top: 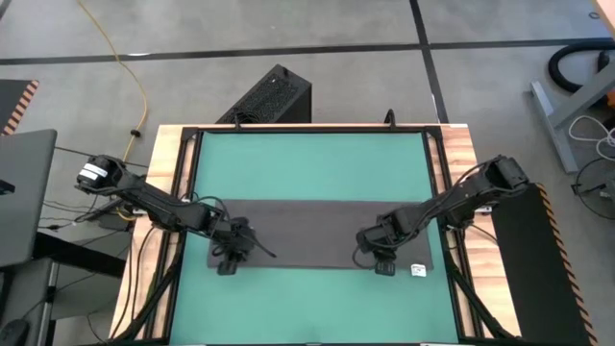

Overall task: Roll towel into tight, uniform cylinder
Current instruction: Roll the gray towel

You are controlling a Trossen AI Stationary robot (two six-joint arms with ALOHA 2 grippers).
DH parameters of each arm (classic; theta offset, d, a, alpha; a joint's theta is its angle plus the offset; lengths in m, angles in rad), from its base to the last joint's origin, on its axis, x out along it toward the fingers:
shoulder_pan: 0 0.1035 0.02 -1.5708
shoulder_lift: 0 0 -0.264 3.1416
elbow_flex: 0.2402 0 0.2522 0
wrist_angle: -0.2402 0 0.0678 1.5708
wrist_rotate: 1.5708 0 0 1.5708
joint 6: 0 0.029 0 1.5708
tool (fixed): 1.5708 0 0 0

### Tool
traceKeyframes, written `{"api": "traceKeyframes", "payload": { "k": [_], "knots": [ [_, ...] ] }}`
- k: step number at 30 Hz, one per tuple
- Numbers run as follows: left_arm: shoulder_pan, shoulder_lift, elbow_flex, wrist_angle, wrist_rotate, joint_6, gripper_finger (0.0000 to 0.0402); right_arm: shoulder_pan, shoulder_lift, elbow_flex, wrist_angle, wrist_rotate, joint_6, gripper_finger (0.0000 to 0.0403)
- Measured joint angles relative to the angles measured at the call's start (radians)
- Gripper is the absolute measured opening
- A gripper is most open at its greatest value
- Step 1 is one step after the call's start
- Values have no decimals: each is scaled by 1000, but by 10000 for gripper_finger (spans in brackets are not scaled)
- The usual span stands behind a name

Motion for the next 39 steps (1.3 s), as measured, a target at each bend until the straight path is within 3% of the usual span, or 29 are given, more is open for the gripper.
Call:
{"api": "traceKeyframes", "payload": {
  "k": [8,15,19,25,29,34,39],
  "knots": [
    [1,-3,-50,-1,90,-33,118,-60,-2,-123,174,2,-7,127],
    [37,-62,19,-97,146,55,118,-114,-4,-139,181,-27,-40,127],
    [79,-134,71,-252,67,117,118,-145,-6,-100,122,-68,-88,127],
    [186,-209,81,-255,-90,226,118,-194,-45,-50,21,-58,-154,127],
    [279,-160,81,-212,-96,272,118,-234,-102,-49,0,-7,-153,127],
    [359,-28,81,-180,-96,323,118,-271,-141,-49,-154,171,-50,127],
    [400,102,87,-171,-89,350,118,-338,-97,-97,-206,166,3,127]
  ]
}}
